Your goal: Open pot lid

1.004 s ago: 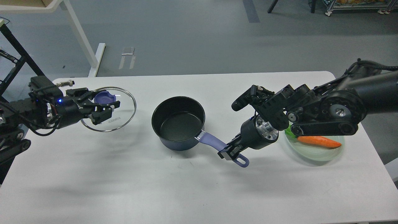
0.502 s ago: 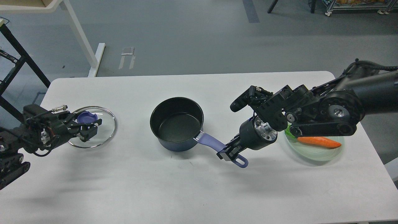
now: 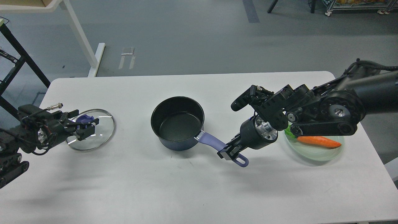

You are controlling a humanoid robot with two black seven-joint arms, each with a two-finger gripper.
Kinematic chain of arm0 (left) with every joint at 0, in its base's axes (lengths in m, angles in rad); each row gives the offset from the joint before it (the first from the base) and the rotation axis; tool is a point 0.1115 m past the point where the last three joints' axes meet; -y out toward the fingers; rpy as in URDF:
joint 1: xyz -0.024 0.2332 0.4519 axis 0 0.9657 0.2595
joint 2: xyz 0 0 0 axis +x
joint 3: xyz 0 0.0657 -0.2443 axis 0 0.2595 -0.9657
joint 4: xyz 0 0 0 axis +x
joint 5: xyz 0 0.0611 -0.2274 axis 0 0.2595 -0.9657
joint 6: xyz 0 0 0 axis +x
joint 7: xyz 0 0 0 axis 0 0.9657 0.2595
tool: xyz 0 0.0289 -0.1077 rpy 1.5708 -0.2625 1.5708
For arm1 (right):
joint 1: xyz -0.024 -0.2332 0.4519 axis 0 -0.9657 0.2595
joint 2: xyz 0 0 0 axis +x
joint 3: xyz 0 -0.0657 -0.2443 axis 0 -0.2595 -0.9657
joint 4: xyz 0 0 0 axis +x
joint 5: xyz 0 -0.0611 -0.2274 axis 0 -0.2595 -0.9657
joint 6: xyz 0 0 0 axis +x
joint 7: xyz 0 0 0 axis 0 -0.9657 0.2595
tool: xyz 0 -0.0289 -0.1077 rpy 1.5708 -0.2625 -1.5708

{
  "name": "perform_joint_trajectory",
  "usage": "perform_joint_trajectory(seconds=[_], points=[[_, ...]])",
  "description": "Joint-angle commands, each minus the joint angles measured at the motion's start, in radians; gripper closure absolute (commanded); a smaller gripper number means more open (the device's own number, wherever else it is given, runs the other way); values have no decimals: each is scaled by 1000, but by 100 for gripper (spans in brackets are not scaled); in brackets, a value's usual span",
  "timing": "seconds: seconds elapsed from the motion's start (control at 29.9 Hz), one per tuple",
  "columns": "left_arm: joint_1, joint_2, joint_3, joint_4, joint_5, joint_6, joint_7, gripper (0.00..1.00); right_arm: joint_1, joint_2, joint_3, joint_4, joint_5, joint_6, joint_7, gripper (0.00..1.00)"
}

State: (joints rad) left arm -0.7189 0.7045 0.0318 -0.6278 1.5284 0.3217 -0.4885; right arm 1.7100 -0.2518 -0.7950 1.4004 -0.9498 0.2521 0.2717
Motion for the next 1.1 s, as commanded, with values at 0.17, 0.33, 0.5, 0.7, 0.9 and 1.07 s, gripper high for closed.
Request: perform_joint_trajectory(seconds=[0.17,0.33,0.5,0.7,0.9,1.07], points=[[-111,10,-1,-1,-293,-12,0,1,-1,0,0,0,2,-1,0,48],[-183,10,-3,-3,-577,-70,0,1,-1,-3,5,-1,8,-2,1,27],[-269,38,-7,-3,-858,-265,0,1,2,-35,23,-3,13,-5,1,17],[-333,43,-16,-1,-1178,-358,0,1,-19,-145,202,-78,26,-8,3,2],[-337,-13,-39,-1,-1451,-449,0,1,-208,-260,567,-197,34,-10,6,2],[-324,-66,-104,0,-1582,-497,0,1,-438,-274,972,-339,66,-16,0,0]])
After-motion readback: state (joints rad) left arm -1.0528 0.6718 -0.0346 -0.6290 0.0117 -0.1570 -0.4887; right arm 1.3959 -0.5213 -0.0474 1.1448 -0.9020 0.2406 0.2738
